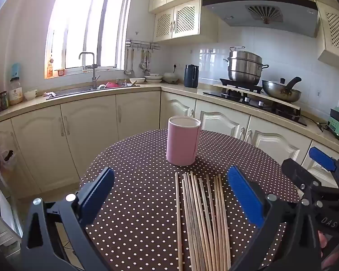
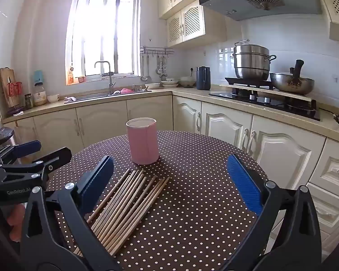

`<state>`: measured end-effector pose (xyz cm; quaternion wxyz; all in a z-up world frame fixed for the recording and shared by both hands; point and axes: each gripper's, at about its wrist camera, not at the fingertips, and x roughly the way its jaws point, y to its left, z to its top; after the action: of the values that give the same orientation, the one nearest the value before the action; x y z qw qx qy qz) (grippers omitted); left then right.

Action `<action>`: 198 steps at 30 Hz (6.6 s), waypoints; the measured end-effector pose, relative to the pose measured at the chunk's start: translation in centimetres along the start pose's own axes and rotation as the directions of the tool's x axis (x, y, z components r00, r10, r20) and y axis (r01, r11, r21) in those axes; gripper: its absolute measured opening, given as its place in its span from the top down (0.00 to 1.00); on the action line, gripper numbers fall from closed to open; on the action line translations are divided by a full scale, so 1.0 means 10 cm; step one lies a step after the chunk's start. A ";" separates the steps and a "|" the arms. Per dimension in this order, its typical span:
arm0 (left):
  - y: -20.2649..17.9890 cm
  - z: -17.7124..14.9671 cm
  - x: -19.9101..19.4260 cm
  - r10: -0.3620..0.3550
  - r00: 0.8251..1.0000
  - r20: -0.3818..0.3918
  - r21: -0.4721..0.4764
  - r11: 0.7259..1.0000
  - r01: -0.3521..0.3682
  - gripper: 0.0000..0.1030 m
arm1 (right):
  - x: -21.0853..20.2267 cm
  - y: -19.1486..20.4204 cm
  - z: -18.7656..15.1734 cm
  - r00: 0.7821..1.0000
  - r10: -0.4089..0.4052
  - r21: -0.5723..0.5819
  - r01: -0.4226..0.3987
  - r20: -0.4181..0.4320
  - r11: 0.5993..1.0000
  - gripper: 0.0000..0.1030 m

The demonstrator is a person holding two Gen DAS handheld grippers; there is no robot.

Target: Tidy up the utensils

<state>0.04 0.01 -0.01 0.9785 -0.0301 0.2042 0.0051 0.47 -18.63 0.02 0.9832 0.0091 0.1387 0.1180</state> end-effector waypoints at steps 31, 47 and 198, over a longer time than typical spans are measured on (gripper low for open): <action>-0.01 0.06 -0.16 0.012 0.999 0.052 0.019 1.000 -0.013 0.04 | 0.02 0.06 0.00 1.000 0.020 -0.012 -0.020 -0.008 1.000 0.05; -0.05 0.07 -0.19 0.010 0.998 0.062 0.033 0.999 -0.012 0.04 | 0.00 0.06 0.00 1.000 0.017 -0.014 -0.017 -0.006 1.000 0.05; 0.21 -0.49 1.67 0.098 0.874 -0.477 0.046 0.995 -0.086 0.10 | 1.61 0.26 -0.60 0.801 -0.098 -0.019 0.107 -0.591 0.994 0.84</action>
<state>13.37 1.77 -11.32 0.8967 -0.0092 0.4406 0.0416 13.29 -12.43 -9.93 0.8962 -0.0281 0.4386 0.0607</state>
